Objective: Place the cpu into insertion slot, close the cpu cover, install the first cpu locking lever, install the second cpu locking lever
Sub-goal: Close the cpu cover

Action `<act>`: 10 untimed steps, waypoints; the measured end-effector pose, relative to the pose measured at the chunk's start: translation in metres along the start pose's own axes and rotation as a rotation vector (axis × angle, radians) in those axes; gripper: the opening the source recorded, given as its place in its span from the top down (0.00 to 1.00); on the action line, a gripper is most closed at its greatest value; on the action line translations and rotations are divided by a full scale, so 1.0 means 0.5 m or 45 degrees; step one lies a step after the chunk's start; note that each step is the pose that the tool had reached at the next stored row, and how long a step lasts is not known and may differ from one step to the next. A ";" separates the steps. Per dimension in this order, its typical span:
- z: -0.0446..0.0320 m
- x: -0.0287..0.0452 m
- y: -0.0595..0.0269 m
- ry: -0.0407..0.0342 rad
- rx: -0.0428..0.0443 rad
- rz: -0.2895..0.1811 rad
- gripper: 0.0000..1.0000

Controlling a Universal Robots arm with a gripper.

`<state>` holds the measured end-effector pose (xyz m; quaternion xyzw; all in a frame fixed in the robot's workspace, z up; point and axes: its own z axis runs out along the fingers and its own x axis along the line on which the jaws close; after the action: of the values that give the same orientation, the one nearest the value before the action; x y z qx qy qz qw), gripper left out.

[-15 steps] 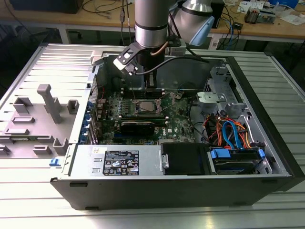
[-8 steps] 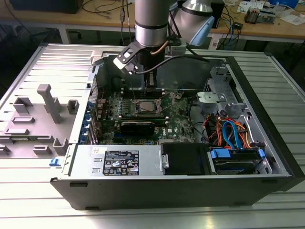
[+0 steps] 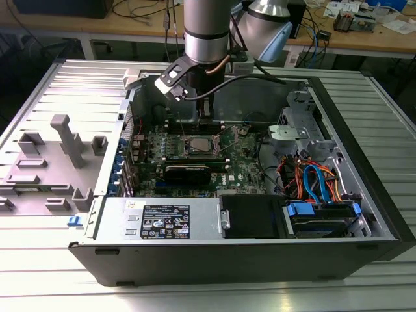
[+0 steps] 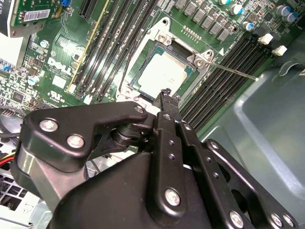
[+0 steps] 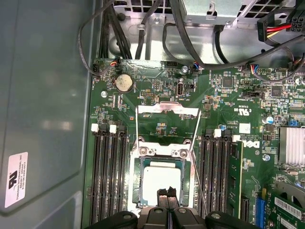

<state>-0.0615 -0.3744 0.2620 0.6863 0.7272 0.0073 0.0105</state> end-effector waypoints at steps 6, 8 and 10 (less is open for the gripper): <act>0.000 -0.001 0.009 -0.0002 0.000 0.000 0.89; 0.000 -0.001 0.014 -0.0002 0.000 0.000 0.89; 0.000 -0.001 0.018 -0.0001 0.000 0.000 0.89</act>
<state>-0.0524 -0.3744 0.2621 0.6863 0.7272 0.0072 0.0105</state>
